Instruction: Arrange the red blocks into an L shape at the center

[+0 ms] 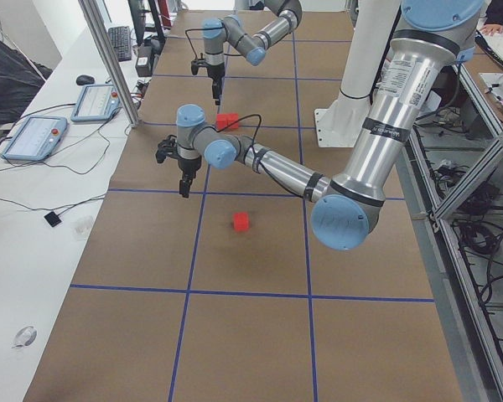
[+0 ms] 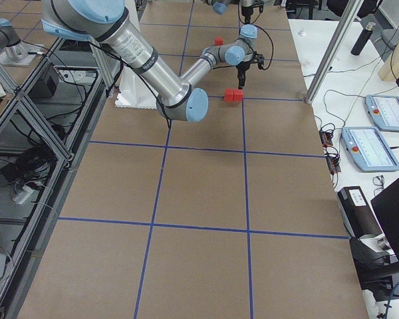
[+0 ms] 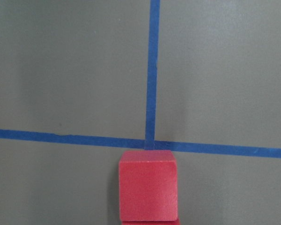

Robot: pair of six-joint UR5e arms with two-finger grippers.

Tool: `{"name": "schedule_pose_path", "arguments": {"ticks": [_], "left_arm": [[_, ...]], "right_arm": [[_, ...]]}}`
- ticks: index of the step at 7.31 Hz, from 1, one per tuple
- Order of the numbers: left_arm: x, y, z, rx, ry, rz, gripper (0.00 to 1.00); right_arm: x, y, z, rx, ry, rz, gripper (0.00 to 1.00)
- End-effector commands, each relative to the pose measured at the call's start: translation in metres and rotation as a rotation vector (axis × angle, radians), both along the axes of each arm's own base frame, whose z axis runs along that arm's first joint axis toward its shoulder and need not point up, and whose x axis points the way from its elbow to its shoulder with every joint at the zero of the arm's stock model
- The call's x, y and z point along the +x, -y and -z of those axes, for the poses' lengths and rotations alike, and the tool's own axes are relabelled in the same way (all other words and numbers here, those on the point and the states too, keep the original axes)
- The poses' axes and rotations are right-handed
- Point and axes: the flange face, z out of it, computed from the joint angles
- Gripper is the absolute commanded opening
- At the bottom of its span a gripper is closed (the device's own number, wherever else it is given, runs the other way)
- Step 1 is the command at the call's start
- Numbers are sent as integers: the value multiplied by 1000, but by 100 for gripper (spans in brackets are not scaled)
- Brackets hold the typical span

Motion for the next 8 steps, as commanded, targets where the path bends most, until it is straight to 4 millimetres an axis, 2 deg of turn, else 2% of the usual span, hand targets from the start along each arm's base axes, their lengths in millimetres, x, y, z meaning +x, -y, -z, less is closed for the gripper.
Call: {"name": "schedule_pose_path", "arguments": {"ticks": [1,2,3,4,5,6,7,8], "left_arm": [[-31,-58,-34,-40,10,17,99],[-41,-79,-42,-78,-19,96,99],[-50,-103,-75,-99,-48,149,100],[-50,-116,-94,-91,-75,216,100],[-20,-124,-103,-114,-72,248,100],[12,-136,-103,-122,-64,277,100],[30,-146,-104,-143,-67,274,100],[38,-150,-103,-140,-62,272,100]], "right_arm": [[64,23,-14,-32,10,-58,99],[88,25,-43,-34,-1,-74,99],[99,23,-74,-52,-21,-84,99],[101,21,-87,-52,-36,-88,99],[103,20,-101,-55,-47,-82,99],[103,20,-106,-47,-54,-75,99],[104,20,-111,-47,-59,-75,99],[103,20,-112,-48,-61,-74,99]]}}
